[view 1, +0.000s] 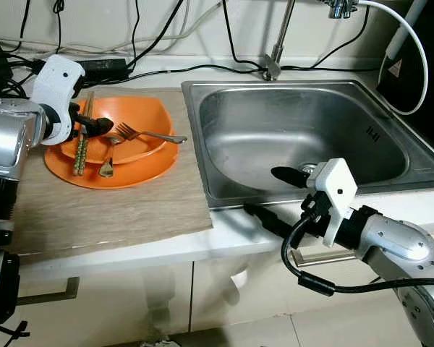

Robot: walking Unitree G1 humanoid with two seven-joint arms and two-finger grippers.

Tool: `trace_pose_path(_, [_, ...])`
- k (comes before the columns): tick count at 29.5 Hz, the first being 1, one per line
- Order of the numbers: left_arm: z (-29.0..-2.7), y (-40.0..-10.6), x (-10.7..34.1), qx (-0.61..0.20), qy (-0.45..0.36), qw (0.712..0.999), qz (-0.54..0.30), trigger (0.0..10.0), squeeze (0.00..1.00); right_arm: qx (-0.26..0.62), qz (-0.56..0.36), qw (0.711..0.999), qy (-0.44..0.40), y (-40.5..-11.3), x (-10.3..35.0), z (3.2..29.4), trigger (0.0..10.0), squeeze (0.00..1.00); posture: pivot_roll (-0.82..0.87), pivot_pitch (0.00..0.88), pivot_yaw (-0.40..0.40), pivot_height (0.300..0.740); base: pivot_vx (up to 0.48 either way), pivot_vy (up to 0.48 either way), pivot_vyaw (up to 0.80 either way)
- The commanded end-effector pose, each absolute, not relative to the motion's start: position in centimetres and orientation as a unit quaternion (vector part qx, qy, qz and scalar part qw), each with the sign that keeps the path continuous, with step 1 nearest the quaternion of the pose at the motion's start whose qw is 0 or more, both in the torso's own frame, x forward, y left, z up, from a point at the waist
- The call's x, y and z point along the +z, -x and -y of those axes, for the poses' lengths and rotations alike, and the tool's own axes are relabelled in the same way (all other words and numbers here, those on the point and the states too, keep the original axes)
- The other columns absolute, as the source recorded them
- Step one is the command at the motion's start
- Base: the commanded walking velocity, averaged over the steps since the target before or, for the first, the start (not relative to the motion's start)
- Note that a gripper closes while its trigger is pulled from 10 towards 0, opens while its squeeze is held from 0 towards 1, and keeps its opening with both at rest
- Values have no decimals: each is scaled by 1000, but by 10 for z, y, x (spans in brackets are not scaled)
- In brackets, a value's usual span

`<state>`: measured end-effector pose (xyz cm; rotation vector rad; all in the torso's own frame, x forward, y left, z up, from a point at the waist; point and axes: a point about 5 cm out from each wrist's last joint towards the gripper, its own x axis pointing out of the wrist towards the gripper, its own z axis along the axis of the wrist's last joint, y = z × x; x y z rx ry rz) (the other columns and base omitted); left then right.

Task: Kitchen organization

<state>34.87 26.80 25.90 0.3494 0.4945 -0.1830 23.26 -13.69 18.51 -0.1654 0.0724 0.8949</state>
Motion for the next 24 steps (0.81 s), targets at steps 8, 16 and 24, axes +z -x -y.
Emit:
trace_pose_path(8, [-272, -351, 253, -90, -188, 941, -266, 10000, 0, 460, -36, 883, 86, -227, 188, 131, 10000, 0, 15, 23, -64, 740, 0, 0, 0])
trace_pose_path(16, [-271, -360, 245, -90, -181, 939, -277, 9961, 0, 470, -30, 878, 86, -226, 193, 128, 10000, 0, 11, 26, -58, 740, 0, 0, 0])
trace_pose_path(24, [-267, -367, 246, -100, -188, 938, -273, 0, 0, 464, -30, 881, 90, -226, 193, 131, 10000, 0, 5, 28, -49, 740, 0, 0, 0])
